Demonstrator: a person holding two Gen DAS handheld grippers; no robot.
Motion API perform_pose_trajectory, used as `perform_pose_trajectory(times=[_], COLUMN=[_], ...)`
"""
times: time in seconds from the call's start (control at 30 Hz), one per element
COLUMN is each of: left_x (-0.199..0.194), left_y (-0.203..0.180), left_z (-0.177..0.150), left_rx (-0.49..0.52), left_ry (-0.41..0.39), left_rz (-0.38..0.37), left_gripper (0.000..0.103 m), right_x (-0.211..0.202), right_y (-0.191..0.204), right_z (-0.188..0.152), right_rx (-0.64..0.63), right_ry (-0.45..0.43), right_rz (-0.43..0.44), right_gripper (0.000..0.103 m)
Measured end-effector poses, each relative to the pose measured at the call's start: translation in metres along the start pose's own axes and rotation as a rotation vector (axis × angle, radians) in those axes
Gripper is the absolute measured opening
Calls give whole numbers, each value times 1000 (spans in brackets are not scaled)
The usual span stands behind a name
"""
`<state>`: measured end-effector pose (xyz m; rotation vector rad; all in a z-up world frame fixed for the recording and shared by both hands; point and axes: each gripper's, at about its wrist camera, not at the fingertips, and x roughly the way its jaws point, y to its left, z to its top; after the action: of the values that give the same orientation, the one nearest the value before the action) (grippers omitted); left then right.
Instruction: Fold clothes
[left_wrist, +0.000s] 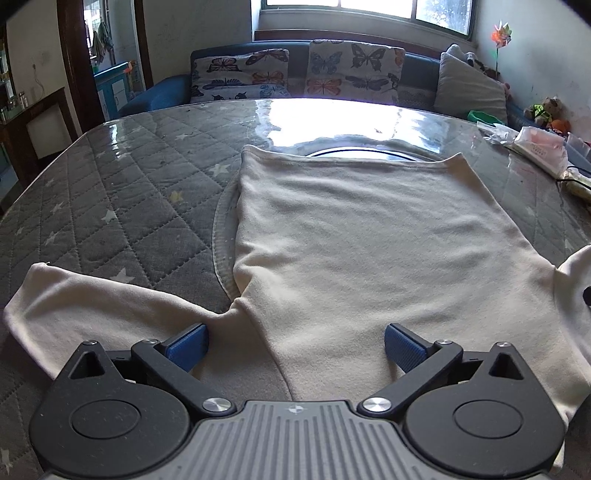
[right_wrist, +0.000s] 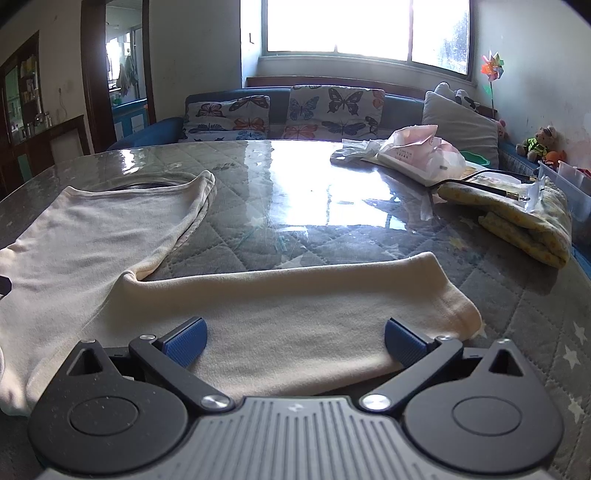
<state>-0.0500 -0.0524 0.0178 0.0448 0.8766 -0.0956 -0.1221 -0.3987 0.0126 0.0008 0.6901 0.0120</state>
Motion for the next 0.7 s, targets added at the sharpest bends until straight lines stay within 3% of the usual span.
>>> perform_pose_trajectory(times=[0.47, 0.7], left_x=[-3, -10], left_y=[-2, -7], left_z=[5, 20], left_rx=[-7, 2], left_ry=[12, -34], left_rz=[30, 40], left_gripper=[103, 103], right_x=[1, 1], right_y=[1, 0], right_z=[-1, 0], right_rx=[1, 1], right_ry=[0, 0], right_rz=[1, 1], right_gripper=[103, 103])
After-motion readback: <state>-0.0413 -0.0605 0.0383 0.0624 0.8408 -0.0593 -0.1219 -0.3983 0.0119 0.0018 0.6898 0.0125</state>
